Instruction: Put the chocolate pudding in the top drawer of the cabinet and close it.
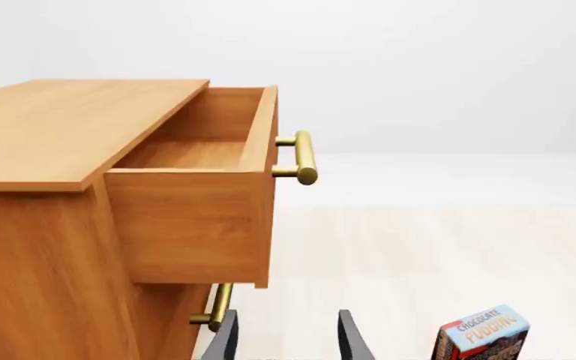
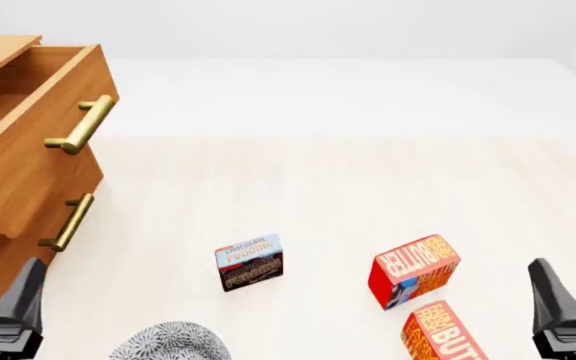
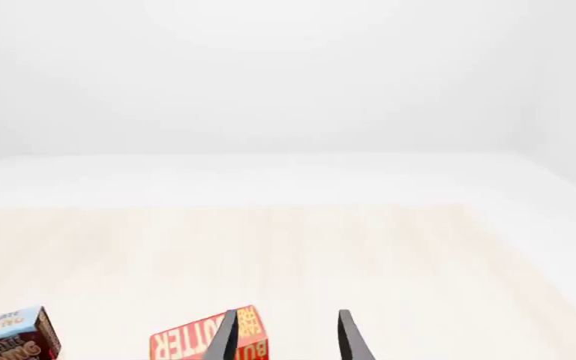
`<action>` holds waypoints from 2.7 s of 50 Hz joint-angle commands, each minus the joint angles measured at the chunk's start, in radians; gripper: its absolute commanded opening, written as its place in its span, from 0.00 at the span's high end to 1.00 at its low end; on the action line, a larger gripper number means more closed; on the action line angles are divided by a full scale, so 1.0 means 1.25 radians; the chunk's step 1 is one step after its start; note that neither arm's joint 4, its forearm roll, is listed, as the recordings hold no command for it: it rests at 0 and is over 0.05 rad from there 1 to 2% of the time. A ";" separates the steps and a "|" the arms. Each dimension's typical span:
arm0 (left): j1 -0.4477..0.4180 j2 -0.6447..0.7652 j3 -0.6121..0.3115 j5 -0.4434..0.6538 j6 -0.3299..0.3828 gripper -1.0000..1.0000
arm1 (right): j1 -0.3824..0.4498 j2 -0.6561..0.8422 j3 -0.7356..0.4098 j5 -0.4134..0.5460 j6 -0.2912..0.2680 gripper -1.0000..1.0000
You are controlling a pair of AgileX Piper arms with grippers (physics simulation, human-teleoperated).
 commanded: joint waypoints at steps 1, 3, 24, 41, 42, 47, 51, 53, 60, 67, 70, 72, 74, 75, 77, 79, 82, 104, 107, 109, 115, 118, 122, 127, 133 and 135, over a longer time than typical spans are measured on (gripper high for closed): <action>0.001 0.001 -0.025 0.026 0.001 0.00 | 0.003 0.013 -0.001 0.001 0.024 0.00; 0.002 -0.001 -0.028 0.035 0.005 0.00 | 0.003 0.009 -0.001 0.004 0.022 0.00; -0.028 -0.004 -0.195 0.171 0.007 0.00 | 0.003 0.009 -0.001 0.004 0.022 0.00; -0.054 0.193 -0.597 0.350 0.003 0.00 | 0.003 0.009 -0.001 0.004 0.022 0.00; -0.054 0.193 -0.598 0.350 0.003 0.00 | 0.003 0.009 -0.001 0.004 0.022 0.00; -0.060 0.282 -0.704 0.395 -0.052 0.00 | 0.003 0.009 -0.001 0.004 0.022 0.00; -0.048 0.336 -0.791 0.447 -0.007 0.00 | 0.003 0.009 -0.001 0.004 0.022 0.00; -0.056 0.374 -0.829 0.477 0.007 0.00 | 0.003 0.009 -0.001 0.004 0.022 0.00; -0.078 0.415 -0.914 0.527 0.047 0.00 | 0.003 0.009 -0.001 0.004 0.022 0.00; -0.041 0.464 -0.985 0.594 0.045 0.00 | 0.003 0.009 -0.001 0.004 0.022 0.00; -0.007 0.508 -0.986 0.618 0.043 0.00 | 0.003 0.009 -0.001 0.004 0.022 0.00; 0.005 0.522 -0.988 0.628 0.039 0.00 | 0.003 0.009 -0.001 0.004 0.022 0.00; 0.005 0.526 -0.991 0.632 0.041 0.00 | 0.003 0.009 -0.001 0.004 0.022 0.00; -0.005 0.547 -0.994 0.646 0.026 0.00 | 0.003 0.009 -0.001 0.004 0.022 0.00; -0.007 0.566 -0.995 0.659 0.032 0.00 | 0.003 0.009 -0.001 0.004 0.022 0.00; -0.051 0.585 -0.996 0.670 0.006 0.00 | 0.003 0.009 -0.001 0.004 0.022 0.00; -0.057 0.613 -1.029 0.709 -0.021 0.00 | 0.003 0.009 -0.001 0.004 0.022 0.00; -0.031 0.736 -1.163 0.883 -0.004 0.00 | 0.003 0.009 -0.001 0.004 0.022 0.00; -0.037 0.749 -1.172 0.898 -0.016 0.00 | 0.003 0.009 -0.001 0.004 0.022 0.00; -0.039 0.758 -1.175 0.905 -0.017 0.00 | 0.003 0.009 -0.001 0.004 0.022 0.00; -0.032 0.777 -1.186 0.915 -0.018 0.00 | 0.003 0.009 -0.001 0.004 0.022 0.00; -0.021 0.783 -1.195 0.923 -0.010 0.00 | 0.003 0.009 -0.001 0.004 0.022 0.00; -0.025 0.788 -1.188 0.919 -0.002 0.00 | 0.003 0.009 -0.001 0.004 0.022 0.00; -0.013 0.805 -1.190 0.914 -0.016 0.00 | 0.003 0.009 -0.001 0.004 0.022 0.00; 0.005 0.818 -1.180 0.902 -0.006 0.00 | 0.003 0.009 -0.001 0.004 0.022 0.00; 0.008 0.826 -1.175 0.895 -0.008 0.00 | 0.003 0.009 -0.001 0.004 0.022 0.00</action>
